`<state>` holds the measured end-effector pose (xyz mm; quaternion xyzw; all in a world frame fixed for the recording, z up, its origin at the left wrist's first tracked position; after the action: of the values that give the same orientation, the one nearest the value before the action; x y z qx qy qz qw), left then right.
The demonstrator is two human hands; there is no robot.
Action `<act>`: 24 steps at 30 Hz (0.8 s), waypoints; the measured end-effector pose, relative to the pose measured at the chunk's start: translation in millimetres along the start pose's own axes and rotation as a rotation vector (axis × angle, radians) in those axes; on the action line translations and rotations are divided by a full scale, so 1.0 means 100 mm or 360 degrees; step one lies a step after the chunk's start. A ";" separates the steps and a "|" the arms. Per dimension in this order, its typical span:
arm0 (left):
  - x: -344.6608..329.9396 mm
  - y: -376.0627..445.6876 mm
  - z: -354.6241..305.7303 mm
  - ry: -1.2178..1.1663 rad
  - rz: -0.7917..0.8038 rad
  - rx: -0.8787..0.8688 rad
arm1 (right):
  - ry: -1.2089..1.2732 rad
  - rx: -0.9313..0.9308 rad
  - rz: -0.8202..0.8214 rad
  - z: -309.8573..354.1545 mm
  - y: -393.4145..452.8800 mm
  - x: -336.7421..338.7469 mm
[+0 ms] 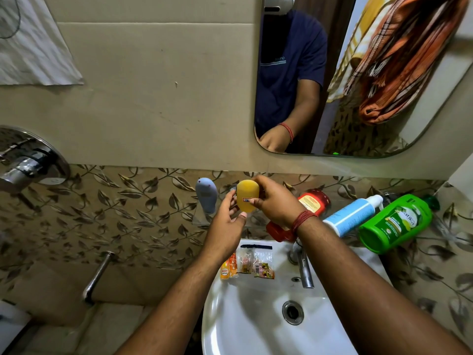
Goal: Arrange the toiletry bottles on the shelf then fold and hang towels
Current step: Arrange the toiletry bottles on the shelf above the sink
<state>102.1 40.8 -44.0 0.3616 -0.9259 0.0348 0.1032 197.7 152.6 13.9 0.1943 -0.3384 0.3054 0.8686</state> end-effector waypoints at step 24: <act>-0.62 -0.25 -0.20 0.0744 0.0210 -0.0828 | -0.0728 0.0096 -0.0280 -0.43 -0.87 0.36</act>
<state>167.0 66.0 -38.2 0.2449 -0.8765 -0.1138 0.3986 296.5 125.6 -1.8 0.3130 -0.4988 0.1866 0.7864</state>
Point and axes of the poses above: each hand's wrist, its own y-axis towards the middle knuckle, its own x-axis out of the back of the hand, z = x × y, the point moved 2 cm from there along y, towards the middle knuckle, and after that the axes turned 8 degrees about -z, right-handed, at the moved point
